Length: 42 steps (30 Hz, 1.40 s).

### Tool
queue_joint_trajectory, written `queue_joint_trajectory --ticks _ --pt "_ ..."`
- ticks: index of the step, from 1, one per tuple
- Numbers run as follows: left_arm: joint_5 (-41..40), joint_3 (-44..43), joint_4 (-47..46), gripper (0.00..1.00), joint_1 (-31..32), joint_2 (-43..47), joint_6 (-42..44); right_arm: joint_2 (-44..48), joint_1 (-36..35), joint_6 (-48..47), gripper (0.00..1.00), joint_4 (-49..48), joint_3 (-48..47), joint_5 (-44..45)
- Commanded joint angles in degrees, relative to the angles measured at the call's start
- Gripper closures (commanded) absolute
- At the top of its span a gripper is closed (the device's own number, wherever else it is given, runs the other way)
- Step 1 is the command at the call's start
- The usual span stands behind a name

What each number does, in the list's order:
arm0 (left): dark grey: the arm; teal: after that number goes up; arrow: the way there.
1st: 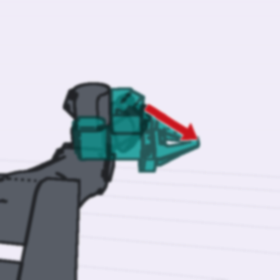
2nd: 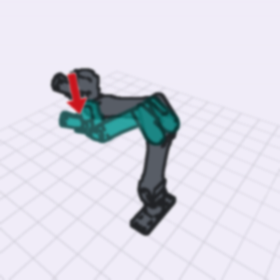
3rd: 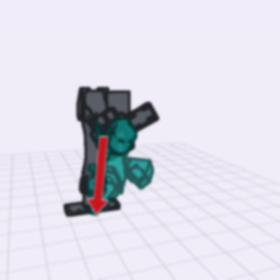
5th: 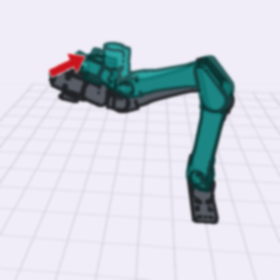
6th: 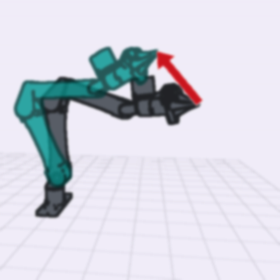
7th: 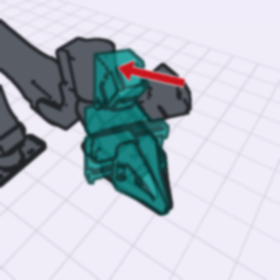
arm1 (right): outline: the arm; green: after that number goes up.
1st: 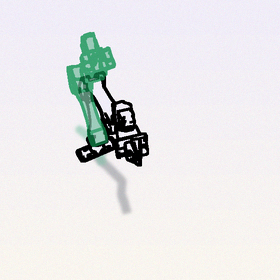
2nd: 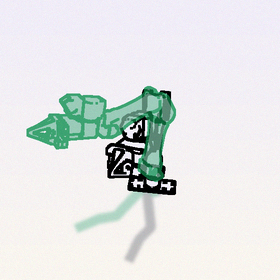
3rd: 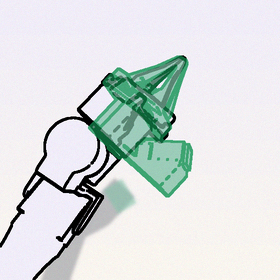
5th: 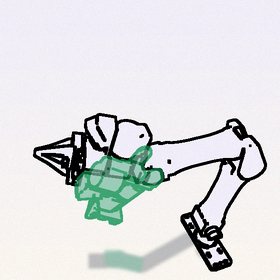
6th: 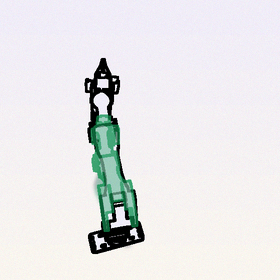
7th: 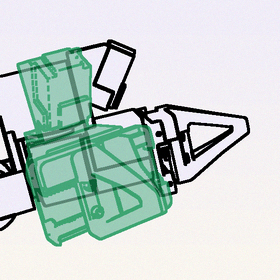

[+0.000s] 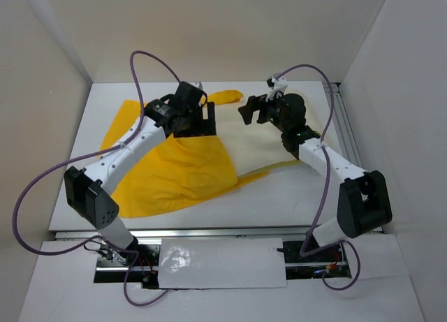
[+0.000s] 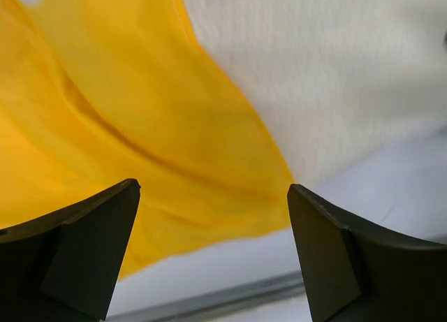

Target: Put the pillow into the pillowcase

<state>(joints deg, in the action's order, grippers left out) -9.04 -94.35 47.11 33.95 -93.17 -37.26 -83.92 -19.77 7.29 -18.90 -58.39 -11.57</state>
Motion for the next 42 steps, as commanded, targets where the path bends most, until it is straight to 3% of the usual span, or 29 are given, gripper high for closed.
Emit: queue_joint_trajectory --ticks 1,3,4,6,7,10,17,23,24,26,28,31,32,33,35,36,41,42 --pt "-2.8 -10.0 -1.0 0.0 -4.7 -6.2 5.3 -3.3 4.5 -9.9 0.0 8.5 -6.3 -9.4" --pt "-2.8 -16.3 -1.0 0.0 -7.2 -12.1 9.3 -8.4 6.4 -16.5 0.0 12.4 -9.7 -21.5" --pt "-1.4 -23.4 -1.0 0.0 -8.2 -18.7 13.5 -10.3 8.2 -23.4 0.0 13.8 -13.9 -25.2" --pt "0.8 -30.2 -1.0 0.0 -10.8 -24.9 17.5 -17.3 9.7 -27.6 0.0 20.4 -19.6 -31.1" --pt "4.3 -35.6 -2.5 0.0 -11.6 -27.8 21.9 -19.9 10.2 -31.2 0.0 23.8 -27.3 -33.9" --pt "9.1 -40.7 -8.1 0.0 -14.2 -35.7 26.2 -30.8 10.2 -32.3 0.0 34.0 -38.3 -31.9" --pt "17.2 -37.6 -21.2 0.0 -15.0 -39.7 31.7 -49.1 8.3 -39.9 0.0 52.8 -64.6 -26.8" --pt "19.5 -40.7 -23.3 0.0 -15.0 -46.2 33.0 -51.9 7.8 -42.3 0.0 53.5 -63.6 -24.9" --pt "20.3 -40.7 -23.9 0.02 -15.0 -46.9 33.0 -52.4 7.8 -42.3 0.0 54.1 -64.4 -24.9" --pt "22.5 -40.7 -24.4 0.25 -15.0 -47.9 33.0 -54.4 7.8 -42.9 0.0 56.8 -65.7 -26.0" --pt "24.1 -40.2 -24.4 0.37 -15.0 -48.6 33.0 -55.8 7.8 -43.7 0.02 59.1 -67.9 -26.0" --pt "24.1 -39.0 -24.4 0.68 -14.4 -49.1 33.6 -57.0 6.7 -44.3 0.23 60.5 -67.9 -24.1" --pt "23.2 -39.0 -24.4 0.91 -14.4 -49.1 33.6 -57.0 6.1 -44.3 0.38 60.5 -67.0 -22.8" --pt "22.6 -39.0 -24.4 1.0 -13.8 -49.1 32.9 -57.0 6.1 -44.9 0.43 60.5 -66.2 -22.8" --pt "22.6 -39.0 -25.6 1.0 -13.3 -47.9 32.3 -56.4 5.4 -44.9 0.6 60.5 -63.5 -22.8" --pt "22.6 -39.0 -25.6 1.0 -13.3 -47.4 31.4 -56.4 4.7 -44.9 1.0 59.8 -62.5 -21.4" --pt "22.7 -38.3 -29.6 1.0 -12.2 -43.4 26.0 -49.3 4.1 -41.0 1.0 51.8 -51.8 -21.9" --pt "22.7 -39.2 -29.6 1.0 -11.5 -42.9 25.0 -44.4 3.6 -40.1 1.0 48.5 -50.1 -21.9"
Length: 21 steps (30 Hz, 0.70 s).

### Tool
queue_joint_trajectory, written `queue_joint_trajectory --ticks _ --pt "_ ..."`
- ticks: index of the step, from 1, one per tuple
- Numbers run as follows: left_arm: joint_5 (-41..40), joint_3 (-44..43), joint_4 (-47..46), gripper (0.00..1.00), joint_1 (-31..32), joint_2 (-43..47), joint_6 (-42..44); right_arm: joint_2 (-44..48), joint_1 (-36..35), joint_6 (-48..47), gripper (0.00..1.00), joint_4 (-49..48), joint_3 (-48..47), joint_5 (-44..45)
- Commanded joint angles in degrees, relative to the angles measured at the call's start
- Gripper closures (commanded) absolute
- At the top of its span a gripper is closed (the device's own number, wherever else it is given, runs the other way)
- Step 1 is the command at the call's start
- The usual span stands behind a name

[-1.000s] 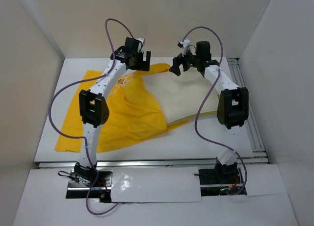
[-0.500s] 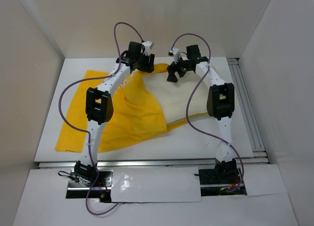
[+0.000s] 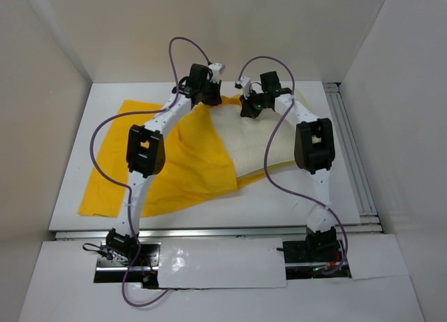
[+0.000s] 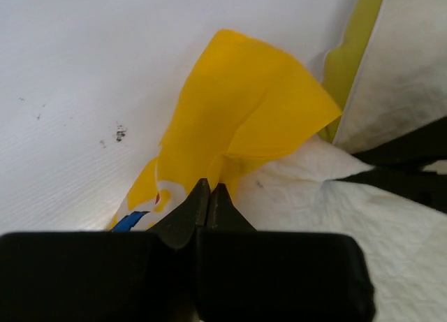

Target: Put the pillow into the pillowcase

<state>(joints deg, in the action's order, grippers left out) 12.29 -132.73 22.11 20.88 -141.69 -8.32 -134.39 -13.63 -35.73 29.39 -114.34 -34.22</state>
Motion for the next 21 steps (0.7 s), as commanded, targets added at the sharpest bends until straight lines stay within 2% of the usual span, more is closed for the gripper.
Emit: queue_joint_trajectory --ticks 1,6,11,13,15,16,17,18,21 --pt "0.9 -1.6 -4.6 1.0 2.1 6.5 -4.0 9.2 -3.3 2.9 1.0 -1.9 10.9 1.4" --pt "0.2 -2.2 -5.2 1.0 4.9 10.7 -6.8 32.0 -7.1 4.5 1.0 -18.3 30.0 6.1" --pt "1.5 -2.7 -5.2 1.0 7.9 13.8 -9.6 39.5 -10.8 8.0 1.0 -21.8 37.3 3.1" --pt "1.5 -1.4 -5.2 1.0 10.6 15.6 -9.6 42.0 -11.3 9.7 1.0 -26.4 38.9 3.1" --pt "0.5 -1.4 -5.2 1.0 12.3 16.4 -10.1 44.5 -12.6 14.5 1.0 -32.3 43.4 3.6" --pt "0.4 -1.4 -5.2 1.0 13.9 16.4 -10.1 47.1 -12.6 16.8 1.0 -40.1 45.3 3.6" --pt "-0.3 -2.3 -5.2 1.0 14.5 16.4 -11.0 48.3 -13.2 20.0 1.0 -43.8 47.4 4.2" --pt "-0.9 -2.3 -4.7 1.0 15.1 16.4 -12.1 49.3 -14.0 21.7 1.0 -47.0 50.9 4.2" --pt "0.4 -3.0 -4.7 1.0 15.6 15.9 -15.8 50.7 -15.1 27.0 1.0 -53.4 53.3 9.0"
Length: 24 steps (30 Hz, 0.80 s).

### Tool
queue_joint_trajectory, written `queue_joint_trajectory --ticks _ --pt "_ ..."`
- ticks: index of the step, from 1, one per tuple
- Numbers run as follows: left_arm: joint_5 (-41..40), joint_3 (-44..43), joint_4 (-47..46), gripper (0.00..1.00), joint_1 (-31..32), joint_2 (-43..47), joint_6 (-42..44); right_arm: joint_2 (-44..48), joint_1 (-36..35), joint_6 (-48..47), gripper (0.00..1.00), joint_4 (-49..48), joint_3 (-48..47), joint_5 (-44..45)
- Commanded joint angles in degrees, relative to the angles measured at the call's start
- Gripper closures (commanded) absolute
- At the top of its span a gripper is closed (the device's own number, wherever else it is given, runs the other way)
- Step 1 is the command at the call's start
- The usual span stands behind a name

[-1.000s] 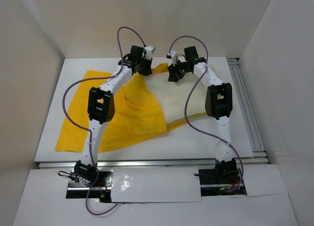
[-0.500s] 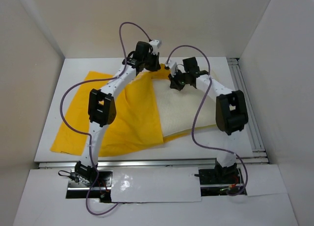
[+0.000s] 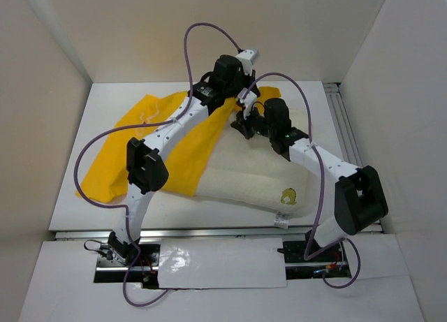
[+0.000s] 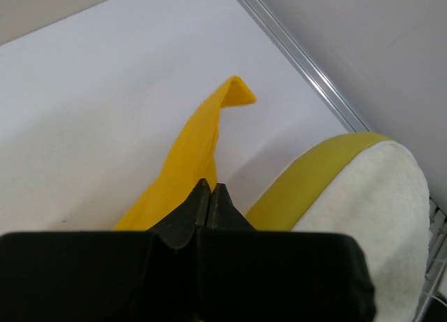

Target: Put the pillow into the pillowcase

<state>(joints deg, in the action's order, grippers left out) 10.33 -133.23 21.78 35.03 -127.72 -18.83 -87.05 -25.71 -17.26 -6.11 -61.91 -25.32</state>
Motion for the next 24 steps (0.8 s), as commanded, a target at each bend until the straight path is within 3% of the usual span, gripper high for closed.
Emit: queue_joint_trajectory --ticks 1,5,6,7,8,9,11,12,15,16,24 --pt "3.4 -2.5 -4.4 1.0 1.4 1.9 -6.1 3.4 -3.0 9.3 1.0 -18.7 0.9 1.5" --pt "5.5 -1.2 -5.5 1.0 1.4 0.7 -7.6 -0.6 -3.6 12.4 1.0 -22.6 2.1 11.2" --pt "5.5 -1.2 -4.7 0.98 1.4 -0.2 -7.6 -1.4 -3.6 14.3 1.0 -22.6 2.1 16.0" --pt "6.1 -1.2 -4.2 0.9 1.4 -0.9 -7.6 -2.0 -3.6 14.4 0.98 -21.8 1.3 17.4" --pt "6.1 -1.2 -3.7 0.75 1.4 -1.0 -7.1 -2.5 -2.8 14.4 0.9 -20.4 0.7 17.4" --pt "6.1 -0.5 -3.7 0.33 1.4 -1.0 -6.3 -2.5 -2.8 14.4 0.71 -16.9 0.1 17.4" --pt "4.2 0.2 -1.5 0.04 0.9 -0.4 -6.3 -2.0 -2.1 14.4 0.55 -13.0 -1.0 16.5" --pt "4.2 1.1 -1.5 0.0 -0.5 0.2 -6.3 -0.7 -1.4 14.4 0.38 -9.7 -1.0 16.5" --pt "4.8 2.9 -1.0 0.0 -2.7 3.7 -6.8 2.5 -0.9 14.4 0.15 -1.7 -1.0 19.2" --pt "4.8 4.3 -1.0 0.0 -3.2 4.8 -6.8 3.3 -0.9 14.9 0.0 0.6 -1.5 21.3" --pt "-4.1 10.5 9.9 0.0 -7.4 17.5 -5.4 11.3 -4.2 9.9 0.0 20.8 -2.6 28.3"
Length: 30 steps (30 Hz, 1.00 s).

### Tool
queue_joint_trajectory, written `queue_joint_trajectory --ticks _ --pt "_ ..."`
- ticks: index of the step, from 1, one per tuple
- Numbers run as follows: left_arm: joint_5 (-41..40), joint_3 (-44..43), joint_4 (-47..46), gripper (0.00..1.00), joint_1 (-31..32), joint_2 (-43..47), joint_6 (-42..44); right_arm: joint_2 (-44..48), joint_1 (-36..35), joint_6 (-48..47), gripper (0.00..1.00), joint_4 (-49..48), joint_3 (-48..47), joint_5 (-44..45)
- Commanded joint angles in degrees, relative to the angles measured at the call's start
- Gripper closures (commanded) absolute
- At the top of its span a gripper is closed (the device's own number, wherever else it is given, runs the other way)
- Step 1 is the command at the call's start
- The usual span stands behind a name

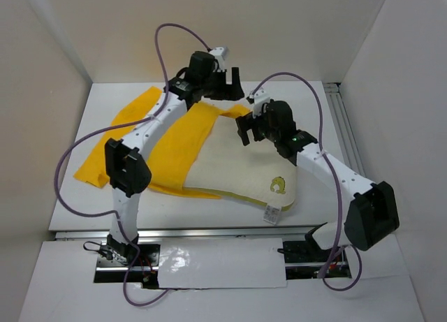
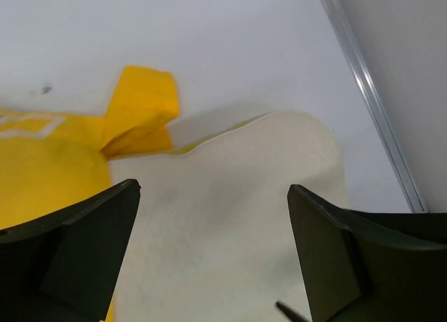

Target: Put the pillow into the pillowcase

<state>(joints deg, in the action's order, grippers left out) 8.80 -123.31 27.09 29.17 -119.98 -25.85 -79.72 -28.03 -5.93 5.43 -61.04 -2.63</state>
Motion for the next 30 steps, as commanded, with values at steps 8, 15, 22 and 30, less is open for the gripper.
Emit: queue_joint_trajectory --ticks 8,15,22,30 --pt "-21.5 46.4 11.8 0.0 -2.9 43.5 -12.4 5.6 -16.4 1.1 0.0 17.7 -0.8 3.7" --pt "-22.0 72.5 16.1 0.13 -0.1 73.2 -25.4 0.3 -25.5 -1.2 0.0 14.6 4.6 10.9" --pt "-20.8 80.7 16.2 0.17 4.4 73.3 -29.1 -9.9 -23.7 -2.4 0.01 7.6 5.1 6.6" --pt "-24.4 82.3 7.9 0.17 10.4 64.0 -29.4 -7.6 -21.5 -1.1 0.78 5.9 5.1 4.0"
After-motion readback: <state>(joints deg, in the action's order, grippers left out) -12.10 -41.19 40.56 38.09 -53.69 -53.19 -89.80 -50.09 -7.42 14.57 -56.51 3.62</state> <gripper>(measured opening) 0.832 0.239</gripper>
